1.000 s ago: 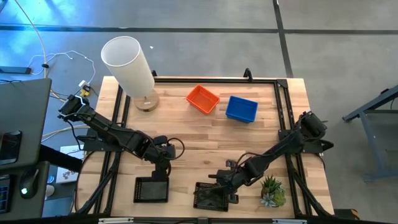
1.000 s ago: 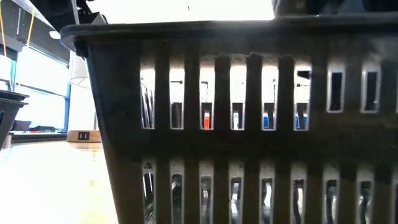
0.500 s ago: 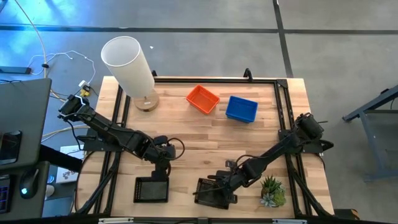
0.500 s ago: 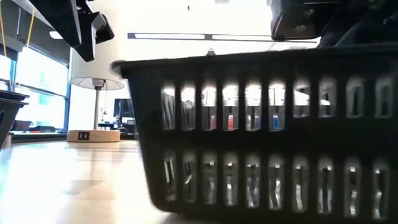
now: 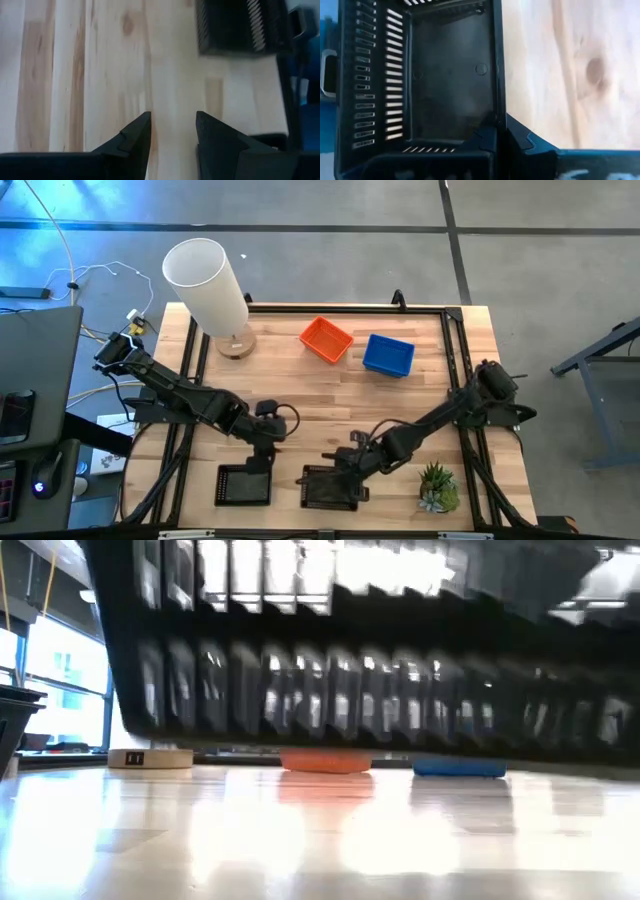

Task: Stack baskets by color
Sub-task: Stack the right black bin on top of the left black bin

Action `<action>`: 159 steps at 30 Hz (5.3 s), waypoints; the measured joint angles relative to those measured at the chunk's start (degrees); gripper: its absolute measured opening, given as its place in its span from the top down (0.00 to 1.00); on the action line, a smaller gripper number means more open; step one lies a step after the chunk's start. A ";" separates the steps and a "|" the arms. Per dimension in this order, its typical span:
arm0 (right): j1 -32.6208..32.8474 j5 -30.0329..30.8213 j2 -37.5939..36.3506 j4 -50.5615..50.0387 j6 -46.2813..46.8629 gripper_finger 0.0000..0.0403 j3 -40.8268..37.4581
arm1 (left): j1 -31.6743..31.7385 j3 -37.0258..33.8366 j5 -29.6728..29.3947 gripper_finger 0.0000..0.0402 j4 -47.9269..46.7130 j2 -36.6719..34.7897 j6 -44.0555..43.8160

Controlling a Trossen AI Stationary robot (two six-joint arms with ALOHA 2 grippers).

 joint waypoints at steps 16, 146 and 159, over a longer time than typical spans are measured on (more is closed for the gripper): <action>-7.51 -3.04 0.00 -7.86 -8.90 1.00 8.79 | 0.04 0.00 -0.28 0.65 14.61 0.00 2.35; -9.82 -6.70 -0.11 3.16 -3.21 0.67 10.36 | -38.62 -7.69 -20.18 1.00 -11.74 -8.44 -45.30; -9.82 -6.70 -0.11 3.16 -3.19 0.67 10.36 | -35.95 -12.39 -17.36 1.00 -8.23 -8.43 -43.60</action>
